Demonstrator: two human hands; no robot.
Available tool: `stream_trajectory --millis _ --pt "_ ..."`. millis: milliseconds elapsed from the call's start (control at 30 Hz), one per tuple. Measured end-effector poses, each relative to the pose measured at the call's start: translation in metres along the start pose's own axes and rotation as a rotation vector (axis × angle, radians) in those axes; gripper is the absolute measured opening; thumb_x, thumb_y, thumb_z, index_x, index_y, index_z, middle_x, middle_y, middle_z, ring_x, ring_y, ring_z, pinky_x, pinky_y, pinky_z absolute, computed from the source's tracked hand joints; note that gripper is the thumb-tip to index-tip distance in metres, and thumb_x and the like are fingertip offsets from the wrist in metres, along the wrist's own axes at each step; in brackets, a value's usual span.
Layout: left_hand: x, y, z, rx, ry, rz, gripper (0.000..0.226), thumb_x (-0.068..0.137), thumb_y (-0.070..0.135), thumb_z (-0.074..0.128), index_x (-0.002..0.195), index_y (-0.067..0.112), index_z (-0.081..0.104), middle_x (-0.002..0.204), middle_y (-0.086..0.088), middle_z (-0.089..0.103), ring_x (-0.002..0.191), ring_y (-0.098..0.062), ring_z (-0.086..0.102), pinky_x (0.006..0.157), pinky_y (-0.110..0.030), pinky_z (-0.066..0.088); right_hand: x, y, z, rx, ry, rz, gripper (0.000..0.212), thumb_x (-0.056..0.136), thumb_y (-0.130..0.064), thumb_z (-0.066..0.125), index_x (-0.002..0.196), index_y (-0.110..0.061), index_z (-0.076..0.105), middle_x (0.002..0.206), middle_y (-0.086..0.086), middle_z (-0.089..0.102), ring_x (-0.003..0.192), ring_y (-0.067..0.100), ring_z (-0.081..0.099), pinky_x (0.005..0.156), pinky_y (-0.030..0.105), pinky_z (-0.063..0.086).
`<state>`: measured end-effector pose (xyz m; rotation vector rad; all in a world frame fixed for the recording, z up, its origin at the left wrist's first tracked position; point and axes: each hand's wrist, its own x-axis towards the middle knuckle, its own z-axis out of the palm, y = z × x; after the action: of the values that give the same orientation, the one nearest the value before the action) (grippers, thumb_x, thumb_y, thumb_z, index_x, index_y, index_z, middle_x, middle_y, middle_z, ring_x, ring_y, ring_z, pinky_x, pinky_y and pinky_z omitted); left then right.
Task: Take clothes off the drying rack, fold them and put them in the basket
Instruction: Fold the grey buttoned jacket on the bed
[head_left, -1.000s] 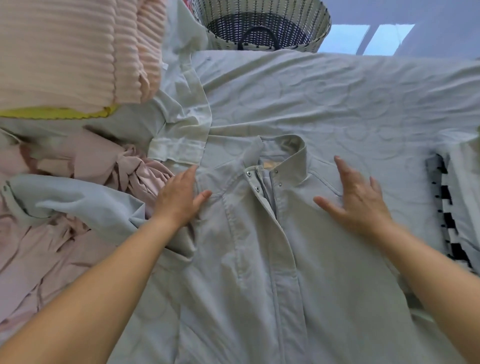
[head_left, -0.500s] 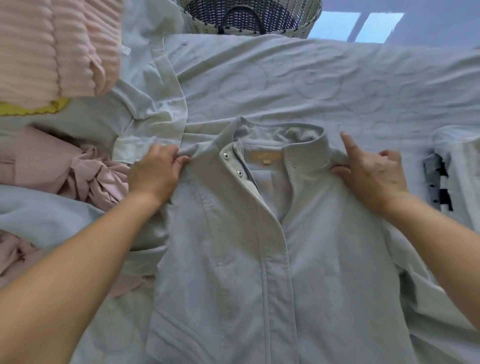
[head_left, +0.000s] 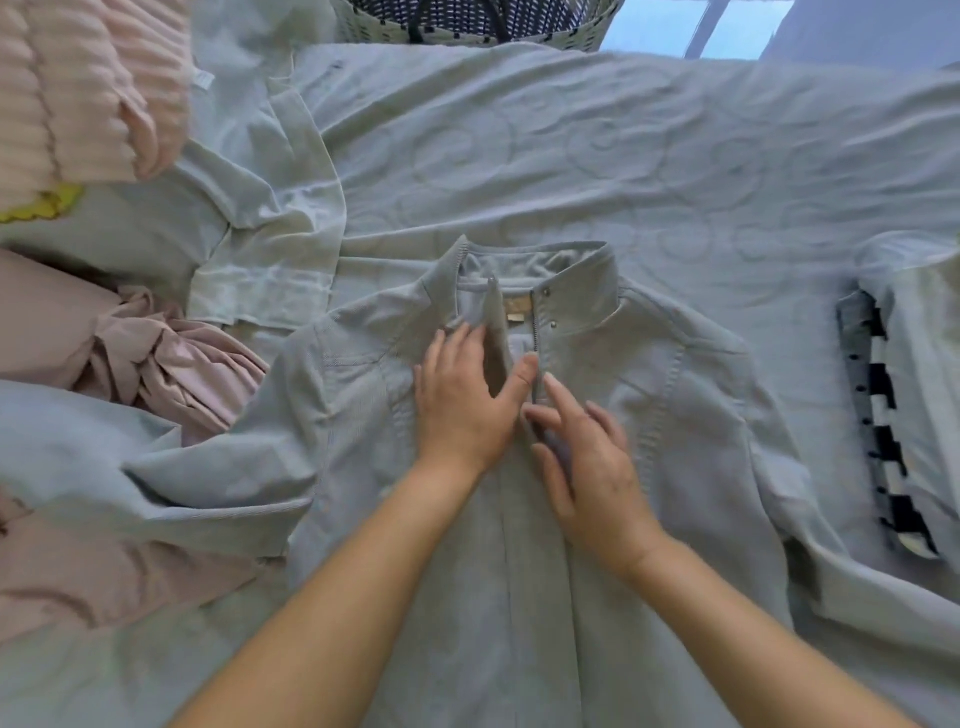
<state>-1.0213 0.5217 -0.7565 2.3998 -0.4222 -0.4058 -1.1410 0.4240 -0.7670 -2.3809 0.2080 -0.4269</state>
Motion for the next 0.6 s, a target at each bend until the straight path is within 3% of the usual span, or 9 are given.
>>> stream_trajectory --millis 100,200,267,333,367,467,533,600 --pt "0.001 -0.008 0.001 -0.044 0.085 0.03 0.046 0.085 0.037 0.047 0.113 0.005 0.065 0.134 -0.009 0.056 0.13 -0.029 0.043 0.111 -0.044 0.03 -0.011 -0.01 0.004 0.075 -0.05 -0.038 0.052 0.09 -0.016 0.046 0.141 -0.007 0.035 0.12 -0.008 0.065 0.104 0.007 0.056 0.096 0.025 0.039" --pt "-0.002 -0.021 -0.006 -0.121 0.142 0.04 0.024 0.088 0.022 0.058 0.104 0.007 0.066 0.117 -0.008 0.063 0.115 -0.028 0.053 0.1 -0.036 0.038 -0.012 0.003 0.0 0.089 -0.044 0.084 0.043 0.09 -0.021 0.046 0.131 -0.008 0.051 0.106 0.001 0.066 0.091 0.011 0.058 0.083 0.028 0.046" --pt "-0.007 -0.023 -0.011 -0.143 0.132 0.032 0.04 0.089 0.021 0.063 0.125 0.009 0.055 0.128 -0.009 0.057 0.123 -0.029 0.049 0.101 -0.031 0.037 -0.011 0.013 -0.002 0.038 -0.05 0.112 0.036 0.087 -0.022 0.048 0.119 -0.008 0.06 0.1 0.005 0.061 0.086 0.014 0.056 0.078 0.031 0.047" --pt "-0.015 -0.023 -0.012 -0.093 0.125 0.067 0.074 0.088 0.02 0.065 0.149 0.011 0.024 0.152 -0.013 0.031 0.138 -0.024 0.031 0.11 -0.025 0.027 -0.012 0.017 -0.003 -0.019 -0.082 0.087 0.027 0.085 -0.022 0.055 0.106 -0.008 0.065 0.099 0.006 0.058 0.084 0.017 0.057 0.076 0.028 0.047" --pt "-0.022 -0.022 -0.01 -0.014 0.134 0.119 0.077 0.088 0.021 0.063 0.151 0.014 0.019 0.156 -0.015 0.022 0.14 -0.025 0.029 0.11 -0.027 0.027 -0.012 0.018 -0.003 -0.037 -0.099 0.067 0.023 0.084 -0.021 0.059 0.101 -0.008 0.065 0.098 0.006 0.058 0.083 0.019 0.058 0.076 0.027 0.047" --pt "-0.045 -0.021 -0.001 0.234 0.06 0.171 0.057 0.088 0.035 0.038 0.142 0.017 0.043 0.154 -0.013 0.03 0.134 -0.033 0.041 0.108 -0.056 0.034 -0.013 0.018 -0.008 -0.064 -0.132 0.004 0.016 0.086 -0.02 0.056 0.087 -0.008 0.066 0.092 0.005 0.057 0.081 0.021 0.057 0.074 0.029 0.047" --pt "-0.056 -0.019 0.0 0.263 -0.045 0.08 0.069 0.087 0.05 0.024 0.142 0.013 0.044 0.156 -0.008 0.027 0.142 -0.028 0.029 0.115 -0.055 0.015 -0.02 0.016 -0.011 -0.126 -0.179 -0.053 0.015 0.085 -0.024 0.056 0.083 -0.013 0.066 0.087 0.0 0.057 0.079 0.019 0.056 0.077 0.035 0.046" --pt "-0.063 -0.02 0.001 0.321 -0.125 0.043 0.086 0.082 0.064 0.014 0.15 0.013 0.026 0.161 -0.004 0.01 0.148 -0.02 0.005 0.117 -0.047 -0.004 -0.034 0.015 -0.012 -0.207 -0.223 -0.118 0.015 0.082 -0.029 0.056 0.081 -0.019 0.066 0.084 -0.004 0.057 0.078 0.017 0.057 0.093 0.039 0.041"
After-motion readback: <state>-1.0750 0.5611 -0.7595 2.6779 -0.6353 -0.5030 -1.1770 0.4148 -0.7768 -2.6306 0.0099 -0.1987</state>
